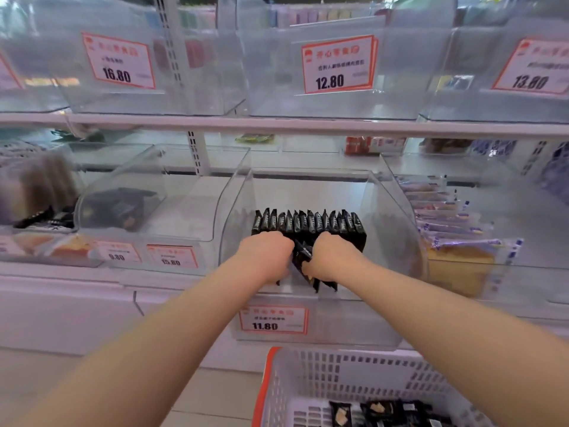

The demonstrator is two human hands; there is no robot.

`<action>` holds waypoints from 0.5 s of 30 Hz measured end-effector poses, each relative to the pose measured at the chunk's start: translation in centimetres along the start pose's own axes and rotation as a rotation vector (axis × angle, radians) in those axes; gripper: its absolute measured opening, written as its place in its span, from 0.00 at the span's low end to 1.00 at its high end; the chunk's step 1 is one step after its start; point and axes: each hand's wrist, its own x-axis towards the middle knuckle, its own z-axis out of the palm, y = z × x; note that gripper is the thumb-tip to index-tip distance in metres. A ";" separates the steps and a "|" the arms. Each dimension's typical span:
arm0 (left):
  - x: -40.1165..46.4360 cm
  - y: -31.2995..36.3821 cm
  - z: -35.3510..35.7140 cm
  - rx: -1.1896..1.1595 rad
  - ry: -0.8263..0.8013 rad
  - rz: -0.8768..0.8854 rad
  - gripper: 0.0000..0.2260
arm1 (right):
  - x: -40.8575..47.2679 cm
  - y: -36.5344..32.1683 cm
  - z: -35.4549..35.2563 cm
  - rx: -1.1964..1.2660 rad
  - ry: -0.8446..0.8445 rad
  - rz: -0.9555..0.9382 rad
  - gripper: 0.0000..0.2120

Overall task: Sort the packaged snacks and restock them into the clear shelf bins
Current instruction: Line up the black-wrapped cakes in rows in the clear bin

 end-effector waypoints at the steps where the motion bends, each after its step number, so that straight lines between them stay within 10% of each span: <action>1: 0.4 -0.1 0.1 -0.014 -0.027 0.013 0.10 | 0.3 -0.2 -0.1 0.002 -0.004 -0.021 0.18; 8: 1.7 -0.7 0.1 -0.083 -0.083 0.005 0.31 | 1.1 0.5 -1.7 0.127 -0.233 -0.157 0.23; 11: 2.0 -0.5 0.4 -0.039 -0.044 0.005 0.28 | 1.4 1.4 -2.3 0.236 -0.373 -0.156 0.15; 15: 2.2 -0.1 0.5 0.032 -0.029 0.010 0.21 | 1.4 1.6 -1.5 0.096 -0.384 -0.117 0.30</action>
